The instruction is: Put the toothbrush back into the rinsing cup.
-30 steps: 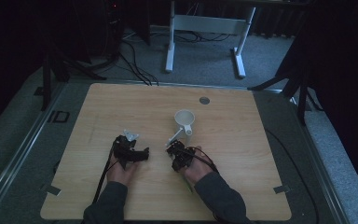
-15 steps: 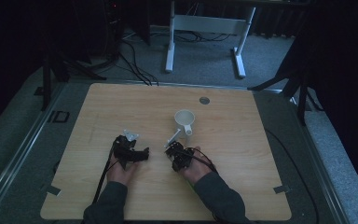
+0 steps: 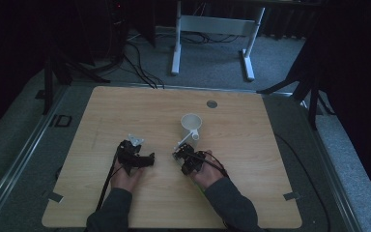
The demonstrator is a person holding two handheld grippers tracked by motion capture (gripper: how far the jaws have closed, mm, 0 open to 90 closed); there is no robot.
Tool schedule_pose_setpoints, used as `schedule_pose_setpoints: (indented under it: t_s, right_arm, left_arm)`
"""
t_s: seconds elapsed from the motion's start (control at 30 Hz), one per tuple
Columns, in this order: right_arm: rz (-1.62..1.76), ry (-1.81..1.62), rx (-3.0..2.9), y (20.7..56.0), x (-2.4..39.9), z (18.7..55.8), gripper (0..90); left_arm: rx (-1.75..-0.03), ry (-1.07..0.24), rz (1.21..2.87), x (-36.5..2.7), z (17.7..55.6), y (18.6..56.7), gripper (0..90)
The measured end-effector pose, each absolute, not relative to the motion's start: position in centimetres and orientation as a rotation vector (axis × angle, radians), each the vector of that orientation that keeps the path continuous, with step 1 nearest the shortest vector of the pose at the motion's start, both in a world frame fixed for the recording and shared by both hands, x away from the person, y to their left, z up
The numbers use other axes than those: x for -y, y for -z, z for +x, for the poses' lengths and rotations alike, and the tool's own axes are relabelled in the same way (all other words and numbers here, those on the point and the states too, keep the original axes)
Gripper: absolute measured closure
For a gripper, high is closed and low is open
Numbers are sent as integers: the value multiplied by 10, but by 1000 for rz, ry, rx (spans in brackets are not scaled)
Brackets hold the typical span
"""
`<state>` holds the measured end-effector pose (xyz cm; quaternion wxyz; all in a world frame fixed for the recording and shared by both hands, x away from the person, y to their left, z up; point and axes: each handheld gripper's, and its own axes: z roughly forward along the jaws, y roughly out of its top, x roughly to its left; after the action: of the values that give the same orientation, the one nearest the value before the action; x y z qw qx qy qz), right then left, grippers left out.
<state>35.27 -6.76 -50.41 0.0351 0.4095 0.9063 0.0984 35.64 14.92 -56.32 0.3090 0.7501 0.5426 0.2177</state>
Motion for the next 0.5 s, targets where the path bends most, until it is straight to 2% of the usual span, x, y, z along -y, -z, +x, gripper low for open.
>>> schedule_pose_setpoints:
  t_s: [0.5]
  right_arm:
    - [1274,-536,-2718,483,86,353,802]
  left_arm:
    - [-1434,-575,1983,-149,356,563,91]
